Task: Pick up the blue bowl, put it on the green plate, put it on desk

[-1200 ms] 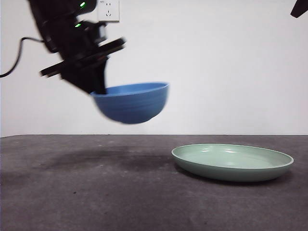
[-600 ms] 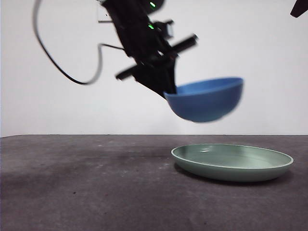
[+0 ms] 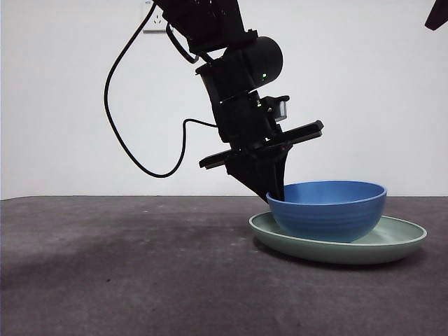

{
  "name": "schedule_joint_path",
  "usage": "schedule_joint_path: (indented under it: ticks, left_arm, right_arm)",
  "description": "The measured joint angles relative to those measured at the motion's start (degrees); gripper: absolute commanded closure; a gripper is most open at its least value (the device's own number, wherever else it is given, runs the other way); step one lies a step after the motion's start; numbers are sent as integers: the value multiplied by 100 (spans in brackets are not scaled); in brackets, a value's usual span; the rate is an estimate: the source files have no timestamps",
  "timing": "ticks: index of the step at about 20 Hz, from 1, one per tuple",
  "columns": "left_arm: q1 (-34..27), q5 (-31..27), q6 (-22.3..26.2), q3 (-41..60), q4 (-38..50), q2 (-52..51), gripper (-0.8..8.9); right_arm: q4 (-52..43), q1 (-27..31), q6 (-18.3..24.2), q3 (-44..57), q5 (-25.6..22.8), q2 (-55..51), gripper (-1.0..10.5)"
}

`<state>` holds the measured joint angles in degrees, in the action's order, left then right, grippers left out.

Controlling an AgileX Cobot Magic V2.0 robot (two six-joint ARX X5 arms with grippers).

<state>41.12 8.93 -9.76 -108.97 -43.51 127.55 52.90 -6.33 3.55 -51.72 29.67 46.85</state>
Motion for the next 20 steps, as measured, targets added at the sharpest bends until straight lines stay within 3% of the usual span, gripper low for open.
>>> schedule_joint_path:
  ticks: [6, 10, 20]
  left_arm:
    - [0, 0, 129, -15, -103, 0, 801]
    - [0, 0, 136, -17, -90, 0, 668]
    - [22, 2, 149, -26, -146, -107, 587]
  right_arm:
    - [0, 0, 0, 0, 0, 2, 501]
    - [0, 0, -66, 0, 0, 0, 501]
    - [0, 0, -87, 0, 0, 0, 501]
